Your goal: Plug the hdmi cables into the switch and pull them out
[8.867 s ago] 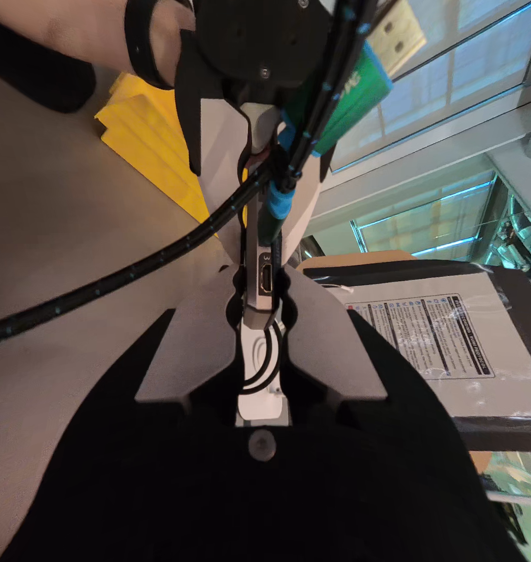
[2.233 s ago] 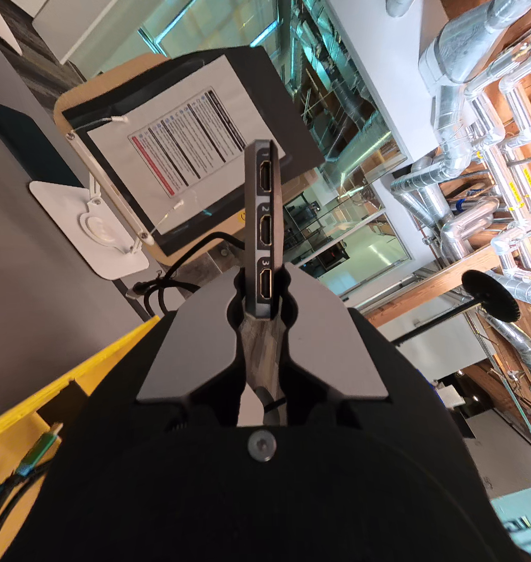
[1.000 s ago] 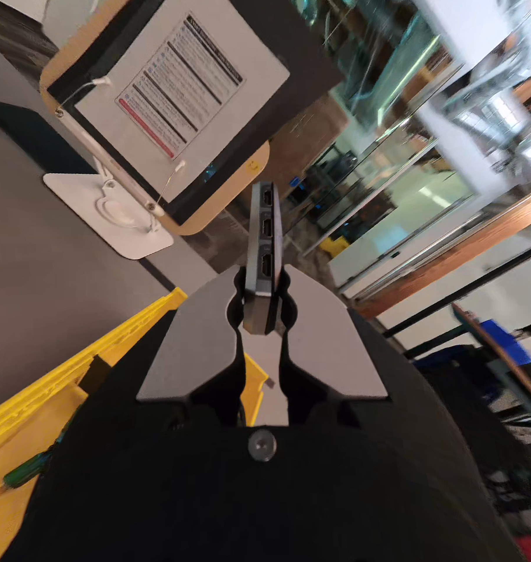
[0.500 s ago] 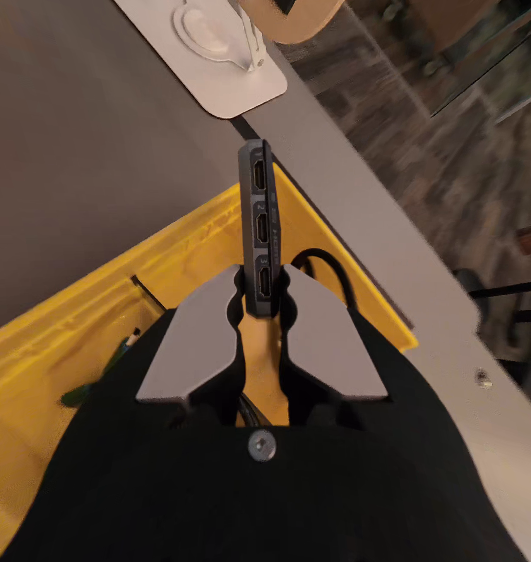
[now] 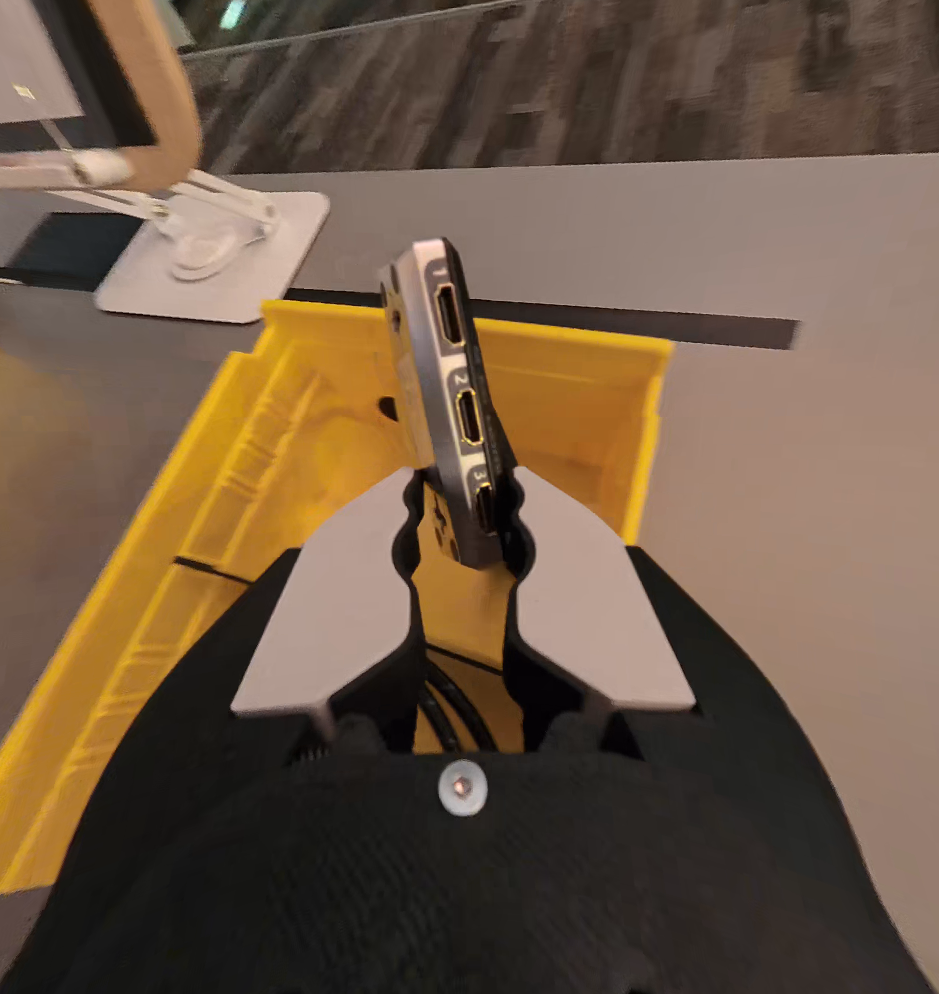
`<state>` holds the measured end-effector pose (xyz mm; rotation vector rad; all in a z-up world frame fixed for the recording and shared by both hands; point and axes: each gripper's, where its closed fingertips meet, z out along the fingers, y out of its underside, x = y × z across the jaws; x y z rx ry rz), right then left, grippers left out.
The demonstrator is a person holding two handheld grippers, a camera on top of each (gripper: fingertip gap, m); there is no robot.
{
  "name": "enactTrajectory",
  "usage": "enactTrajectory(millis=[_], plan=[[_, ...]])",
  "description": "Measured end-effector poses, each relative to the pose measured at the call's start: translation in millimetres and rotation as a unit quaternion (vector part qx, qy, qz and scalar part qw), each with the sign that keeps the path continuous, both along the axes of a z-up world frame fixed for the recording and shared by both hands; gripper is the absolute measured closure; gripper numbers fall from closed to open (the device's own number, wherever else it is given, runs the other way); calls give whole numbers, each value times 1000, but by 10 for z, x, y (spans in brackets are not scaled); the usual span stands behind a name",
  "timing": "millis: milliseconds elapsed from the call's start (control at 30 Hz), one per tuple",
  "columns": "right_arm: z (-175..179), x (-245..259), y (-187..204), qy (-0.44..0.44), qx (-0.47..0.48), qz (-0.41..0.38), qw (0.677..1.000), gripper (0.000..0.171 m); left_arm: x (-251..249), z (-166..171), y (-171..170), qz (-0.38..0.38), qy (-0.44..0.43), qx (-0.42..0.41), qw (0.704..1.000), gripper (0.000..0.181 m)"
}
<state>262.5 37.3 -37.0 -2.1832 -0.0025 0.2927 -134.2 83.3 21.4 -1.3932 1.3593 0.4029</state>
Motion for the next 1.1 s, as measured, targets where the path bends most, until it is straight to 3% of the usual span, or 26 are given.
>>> enactTrajectory(millis=[33, 200, 400, 500, 567, 600, 733, 833, 933, 1100], plan=[[-6, 76, -8, -26, -2, -13, 1000, 138, 1, -8, 0, 0, 2, -1, 1000, 129], [-26, 505, -38, -190, -29, -108, 975, 121, 7, -32, 3, 1, 6, -4, 1000, 130], [-169, 373, 4, -237, -48, -44, 969, 124, -12, -23, 16, 3, 6, -4, 1000, 130], [-314, 147, -16, -283, -74, 50, 955, 124, -33, -6, 27, 6, 5, -2, 1000, 131], [-402, 60, -34, -339, -89, 94, 932, 139, -49, 7, 34, 7, 2, -2, 1000, 131], [-425, 80, -37, -360, -105, 90, 923, 148, -62, 16, 40, 8, 2, -1, 1000, 131], [-297, 130, 34, -360, -93, 44, 927, 139, -248, 180, 112, 32, -7, 17, 999, 133], [-38, 153, 35, -357, -44, 19, 933, 136, -652, 418, 224, 77, -37, 17, 996, 134], [241, 143, -15, -356, 4, 5, 934, 134, -1387, 607, 339, 157, -78, -17, 984, 134], [489, 69, -99, -348, 37, -1, 937, 134, -2573, 366, 238, 269, -143, -169, 937, 132]])
